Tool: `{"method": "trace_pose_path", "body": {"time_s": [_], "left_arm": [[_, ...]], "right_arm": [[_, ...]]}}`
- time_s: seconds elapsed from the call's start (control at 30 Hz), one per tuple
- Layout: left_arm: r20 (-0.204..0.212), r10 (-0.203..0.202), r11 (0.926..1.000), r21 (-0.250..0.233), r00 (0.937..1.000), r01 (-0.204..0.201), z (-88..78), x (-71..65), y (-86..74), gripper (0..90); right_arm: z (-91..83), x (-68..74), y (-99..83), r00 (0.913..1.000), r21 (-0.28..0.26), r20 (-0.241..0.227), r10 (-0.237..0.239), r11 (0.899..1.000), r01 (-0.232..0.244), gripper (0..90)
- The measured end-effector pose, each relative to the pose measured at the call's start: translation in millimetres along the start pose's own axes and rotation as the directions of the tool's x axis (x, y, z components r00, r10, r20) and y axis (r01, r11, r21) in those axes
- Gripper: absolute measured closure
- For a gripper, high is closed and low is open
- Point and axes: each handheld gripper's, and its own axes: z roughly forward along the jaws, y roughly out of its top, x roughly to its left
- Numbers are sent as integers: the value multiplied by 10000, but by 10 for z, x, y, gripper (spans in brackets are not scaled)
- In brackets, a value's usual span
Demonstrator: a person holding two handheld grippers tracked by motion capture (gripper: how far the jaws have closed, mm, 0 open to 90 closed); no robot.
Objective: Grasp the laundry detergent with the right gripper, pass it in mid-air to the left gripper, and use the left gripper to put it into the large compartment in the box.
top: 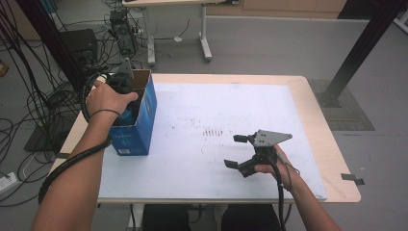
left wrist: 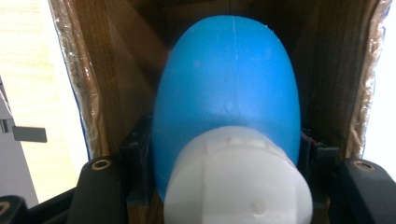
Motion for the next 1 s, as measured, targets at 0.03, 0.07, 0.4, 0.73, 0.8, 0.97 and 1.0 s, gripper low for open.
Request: {"method": "trace_pose_path", "body": {"time_s": [0.03,0.07,0.4,0.73,0.8,0.97,1.0], "left_arm": [[-6,-4,10000,-1,10000,4,0,-3,0,375],[-7,6,10000,4,10000,-6,-1,-3,2,376],[-4,19,10000,58,10000,-19,-1,-5,15,375],[-15,5,9999,107,10000,-5,-2,-9,25,375],[-20,25,10000,88,10000,-25,1,-15,26,375],[-44,12,9999,114,10000,-11,-1,-24,33,375],[-34,11,9999,116,10000,-11,-1,-20,33,375]], "right_arm": [[0,0,0,10000,0,-3,-1,10000,1,52],[-1,1,-1,10000,-3,-5,8,10000,-8,52],[6,-5,-4,10000,9,-7,30,10000,-30,52],[0,-6,-11,10000,-10,18,45,10000,-45,52],[1,-6,-10,10000,-17,19,26,10000,-26,52],[3,-11,-19,10000,-53,2,66,10000,-66,52],[4,-9,-19,10000,-42,9,77,10000,-77,52]]}}
